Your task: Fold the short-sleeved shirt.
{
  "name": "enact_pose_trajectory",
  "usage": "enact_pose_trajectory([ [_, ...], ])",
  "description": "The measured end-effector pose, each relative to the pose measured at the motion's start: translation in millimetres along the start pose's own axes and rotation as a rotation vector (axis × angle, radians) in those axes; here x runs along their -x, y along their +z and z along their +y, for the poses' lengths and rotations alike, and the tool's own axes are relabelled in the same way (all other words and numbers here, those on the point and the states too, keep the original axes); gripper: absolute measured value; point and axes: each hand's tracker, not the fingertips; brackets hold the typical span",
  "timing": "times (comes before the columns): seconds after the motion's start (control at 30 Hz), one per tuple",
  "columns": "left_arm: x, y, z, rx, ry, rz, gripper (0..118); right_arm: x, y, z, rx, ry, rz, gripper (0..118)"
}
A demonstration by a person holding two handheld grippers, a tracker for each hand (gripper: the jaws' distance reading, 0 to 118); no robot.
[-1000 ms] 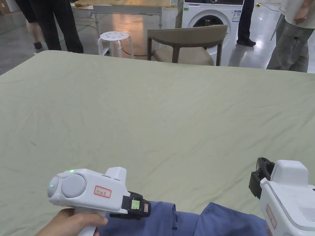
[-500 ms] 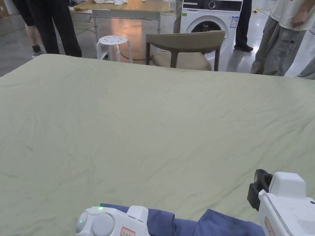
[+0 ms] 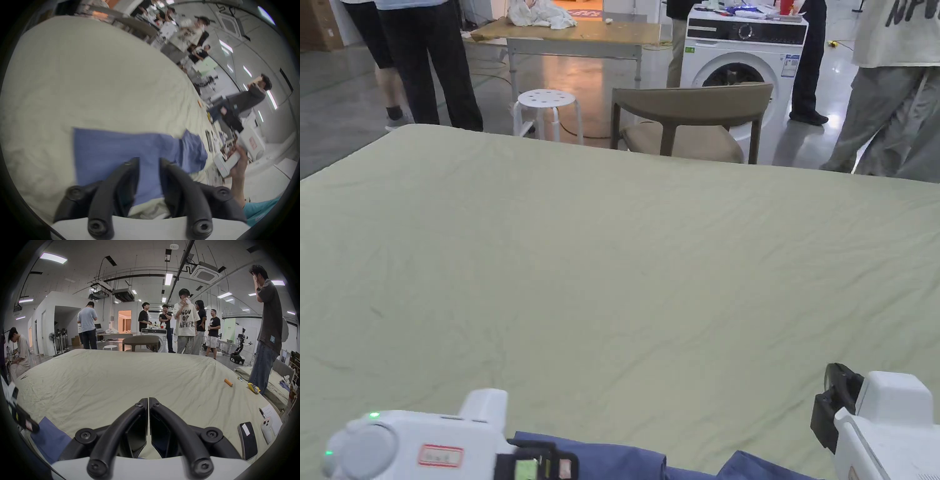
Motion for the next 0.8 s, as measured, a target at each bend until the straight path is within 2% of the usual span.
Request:
enact_pose_trajectory([
  [0.03,14.3,9.7,6.8,-0.022,0.025,0.017,55,0.0,0.5,0.3,0.0,0.002,0.001,0],
  [0.1,42.8,22.8,12.0,-0.064,0.084,0.038,67,0.4,0.5,0.7,-0.001,0.004,0.005,0],
  [0.23,86.8,22.0,8.3,-0.044,0.213,-0.057,68,-0.7,-0.3,0.0,0.003,0.005,0.003,0],
  [0.4,112.6,-24.7,-21.5,0.134,0.335,-0.228,67,-2.1,-0.3,-0.6,0.007,-0.009,-0.008,0],
  [0.43,132.5,-35.1,-22.3,0.104,0.336,-0.318,66,-2.7,0.2,-0.7,0.009,-0.012,-0.01,0],
  [0.5,133.9,-40.0,-24.6,0.053,0.383,-0.376,64,-2.4,1.1,-0.5,0.01,-0.013,-0.011,0],
  [0.53,134.7,-42.5,-25.1,0.046,0.398,-0.368,59,-2.3,2.0,-0.4,0.011,-0.012,-0.014,0],
  [0.57,129.3,-41.4,-22.8,0.054,0.387,-0.344,46,-2.5,3.0,-0.7,0.009,-0.01,-0.015,0],
  [0.6,126.9,-44.2,-22.5,0.074,0.345,-0.282,26,-2.8,3.5,-0.9,0.009,-0.008,-0.014,0],
  [0.63,123.2,-45.2,-23.0,0.083,0.293,-0.237,17,-2.1,2.3,-1.5,0.011,-0.006,-0.014,0],
  [0.7,118.5,-41.2,-22.4,0.055,0.282,-0.274,13,-3.4,2.6,-2.8,0.015,-0.006,-0.012,0],
  [0.8,109.0,-32.5,-20.9,0.037,0.224,-0.253,9,-6.3,2.3,-5.2,0.019,-0.016,-0.017,0],
])
